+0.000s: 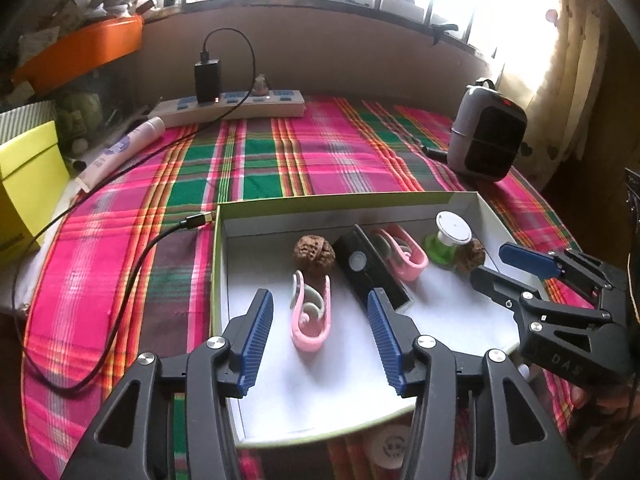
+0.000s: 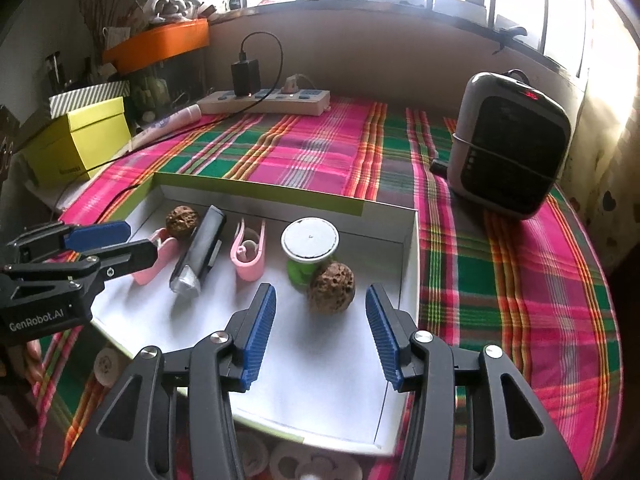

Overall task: Organize objects
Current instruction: 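Lower the pink clip and walnut into the tray and open both tools, then withdraw both tools from the tray to the items in front of it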

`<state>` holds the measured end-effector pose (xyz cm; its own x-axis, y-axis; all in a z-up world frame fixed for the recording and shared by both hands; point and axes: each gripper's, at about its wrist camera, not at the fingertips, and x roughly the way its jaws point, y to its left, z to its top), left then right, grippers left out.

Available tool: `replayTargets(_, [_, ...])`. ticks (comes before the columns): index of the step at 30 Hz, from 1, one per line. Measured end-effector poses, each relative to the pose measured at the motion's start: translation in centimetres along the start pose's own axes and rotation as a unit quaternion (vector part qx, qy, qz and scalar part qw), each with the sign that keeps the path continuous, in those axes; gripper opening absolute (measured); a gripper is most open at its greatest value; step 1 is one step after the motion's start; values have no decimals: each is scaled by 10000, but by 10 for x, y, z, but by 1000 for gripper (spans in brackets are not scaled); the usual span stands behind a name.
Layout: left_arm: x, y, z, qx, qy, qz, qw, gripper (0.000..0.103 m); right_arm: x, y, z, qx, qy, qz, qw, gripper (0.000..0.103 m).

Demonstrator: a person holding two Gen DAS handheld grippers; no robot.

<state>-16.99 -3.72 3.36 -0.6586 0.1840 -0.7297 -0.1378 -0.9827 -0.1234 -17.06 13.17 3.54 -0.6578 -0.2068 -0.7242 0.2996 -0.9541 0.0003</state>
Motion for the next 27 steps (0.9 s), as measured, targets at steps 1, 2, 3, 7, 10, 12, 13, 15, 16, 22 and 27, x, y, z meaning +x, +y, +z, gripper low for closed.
replayTargets(1, [-2,-1,-2,-1,-7,7,10000,49,-3,0,-1,26,-11,3,10000,48])
replayTargets(2, [-4,-1,-2,-6,-13,-5,10000,49,-4,0,-2,45,-14,13,10000,48])
replayTargets(3, [-6,-1,-3,-18,-26,1,10000,49,-7,1,-4,66,-26,28,10000,48])
replayTargets(7, [-16,-2,-8,-66,-137,39,9999,49,-16,1,-8,131,-96,41,9999,48])
replayTargets(10, [-24,-3,-11,-104,-197,22,9997,49,-24,1,-11,182,-148,61,9997,48])
replayTargets(12, [-30,-4,-13,-106,-240,31,9997,49,-27,1,-14,213,-167,59,9996,48])
replayTargets(13, [-32,-4,-15,-120,-259,30,9996,49,-30,2,-15,239,-180,74,9995,48])
replayTargets(15, [-37,-5,-17,-128,-296,49,9995,49,-36,2,-18,270,-211,90,9994,48])
replayTargets(16, [-39,-6,-19,-140,-311,58,9994,49,-38,3,-20,281,-229,98,9993,48])
replayTargets(22, [-50,-11,-30,-47,-400,196,9990,49,-52,5,-28,337,-312,95,9989,48])
replayTargets(27, [-57,-15,-40,-17,-438,262,9987,49,-62,7,-36,320,-359,88,9988,48])
